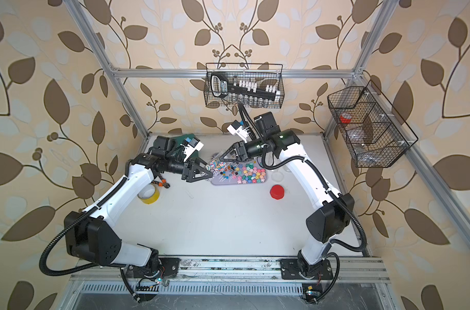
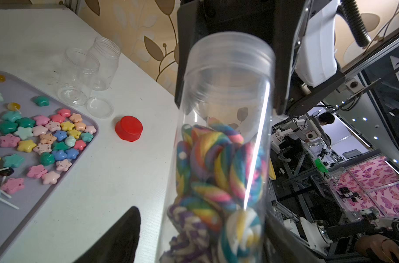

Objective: Pour the candies out of the jar
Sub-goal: Pick up the jar from the center of the board.

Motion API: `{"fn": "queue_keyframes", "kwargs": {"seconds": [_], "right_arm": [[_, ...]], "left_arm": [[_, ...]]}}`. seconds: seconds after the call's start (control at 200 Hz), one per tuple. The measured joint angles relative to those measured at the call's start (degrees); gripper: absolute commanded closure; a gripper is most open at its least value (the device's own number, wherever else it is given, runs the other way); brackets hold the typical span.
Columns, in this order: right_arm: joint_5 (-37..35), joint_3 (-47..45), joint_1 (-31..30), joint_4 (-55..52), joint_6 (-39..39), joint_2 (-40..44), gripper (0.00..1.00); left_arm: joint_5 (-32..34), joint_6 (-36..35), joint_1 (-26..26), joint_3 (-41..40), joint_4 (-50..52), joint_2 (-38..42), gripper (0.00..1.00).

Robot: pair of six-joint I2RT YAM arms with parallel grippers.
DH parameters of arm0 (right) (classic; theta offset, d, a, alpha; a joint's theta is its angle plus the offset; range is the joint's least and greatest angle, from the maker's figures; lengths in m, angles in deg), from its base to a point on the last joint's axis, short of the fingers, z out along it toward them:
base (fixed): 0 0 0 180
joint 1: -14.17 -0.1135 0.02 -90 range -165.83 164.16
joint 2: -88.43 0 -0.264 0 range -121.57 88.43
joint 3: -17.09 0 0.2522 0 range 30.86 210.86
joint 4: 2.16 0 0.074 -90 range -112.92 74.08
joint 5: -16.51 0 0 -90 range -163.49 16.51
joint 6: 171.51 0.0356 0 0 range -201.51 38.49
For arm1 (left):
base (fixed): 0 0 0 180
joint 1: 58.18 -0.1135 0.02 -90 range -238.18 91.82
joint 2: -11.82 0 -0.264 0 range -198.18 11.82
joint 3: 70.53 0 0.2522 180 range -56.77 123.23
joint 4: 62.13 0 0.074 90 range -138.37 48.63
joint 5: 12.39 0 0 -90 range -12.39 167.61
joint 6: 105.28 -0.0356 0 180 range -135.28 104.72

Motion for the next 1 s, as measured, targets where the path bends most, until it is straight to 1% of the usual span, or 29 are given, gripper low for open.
{"fn": "queue_keyframes", "kwargs": {"seconds": [0.32, 0.52, 1.0], "right_arm": [[0.81, -0.72, -0.24, 2.62, 1.51, 0.00, 0.72], [0.85, -0.98, -1.20, 3.93, 2.40, -0.04, 0.72], [1.09, -1.07, -1.38, 5.01, 3.26, -0.04, 0.72]], "left_arm": [[-1.20, 1.81, 0.00, 0.00, -2.40, 1.57, 0.23], [-1.46, 2.69, 0.00, 0.00, -2.93, 2.19, 0.28], [-1.44, 3.08, 0.00, -0.02, -3.34, 2.62, 0.30]]}}
